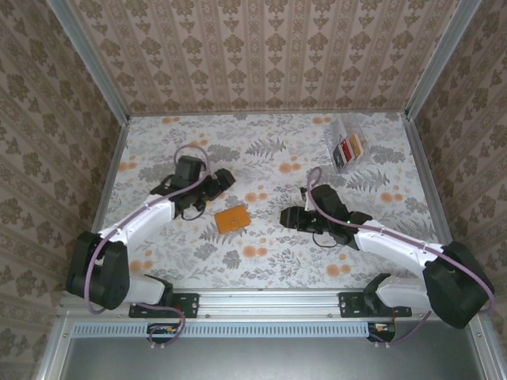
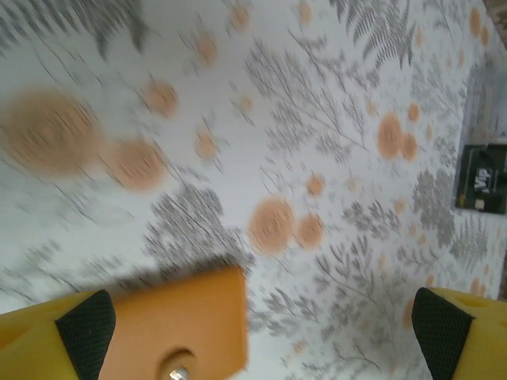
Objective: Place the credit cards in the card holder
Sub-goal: Move the card holder to the center of the table, then rotate the storage box at the center of the table.
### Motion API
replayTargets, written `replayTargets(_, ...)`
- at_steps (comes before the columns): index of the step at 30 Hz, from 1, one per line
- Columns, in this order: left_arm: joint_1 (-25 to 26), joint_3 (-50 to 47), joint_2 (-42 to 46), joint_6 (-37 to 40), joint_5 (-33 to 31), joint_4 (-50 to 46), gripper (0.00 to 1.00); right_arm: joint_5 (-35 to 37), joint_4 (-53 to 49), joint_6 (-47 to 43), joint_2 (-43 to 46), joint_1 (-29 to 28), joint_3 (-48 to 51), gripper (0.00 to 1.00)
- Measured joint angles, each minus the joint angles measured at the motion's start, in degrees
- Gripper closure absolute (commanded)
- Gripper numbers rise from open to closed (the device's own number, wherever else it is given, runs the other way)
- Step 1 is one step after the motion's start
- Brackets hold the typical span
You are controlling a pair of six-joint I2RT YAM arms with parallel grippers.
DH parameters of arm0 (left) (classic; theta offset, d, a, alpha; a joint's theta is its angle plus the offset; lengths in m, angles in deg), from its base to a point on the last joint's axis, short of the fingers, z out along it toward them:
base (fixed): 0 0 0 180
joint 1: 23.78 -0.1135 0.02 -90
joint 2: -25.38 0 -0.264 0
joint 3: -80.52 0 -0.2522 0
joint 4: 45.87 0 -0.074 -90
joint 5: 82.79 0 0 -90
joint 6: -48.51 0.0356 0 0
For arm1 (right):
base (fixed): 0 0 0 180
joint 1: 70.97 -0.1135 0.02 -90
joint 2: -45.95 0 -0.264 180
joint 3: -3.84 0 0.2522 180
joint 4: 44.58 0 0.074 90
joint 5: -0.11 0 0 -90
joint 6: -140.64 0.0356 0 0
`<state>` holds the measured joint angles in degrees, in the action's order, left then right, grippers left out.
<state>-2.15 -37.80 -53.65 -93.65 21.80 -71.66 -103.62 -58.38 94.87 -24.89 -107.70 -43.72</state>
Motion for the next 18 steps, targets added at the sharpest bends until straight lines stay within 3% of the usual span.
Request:
replayTargets(6,-2.58,6.14,-10.6,10.93,8.17,-1.2,0.03,6.91,3.56,3.85,-3.74,-7.32,-2.12,0.53)
replayTargets(18,-1.95,5.9,-13.99,19.34,18.21,-4.85,0.08,11.02,7.37,8.13,-11.39,-11.56,-4.98,0.52)
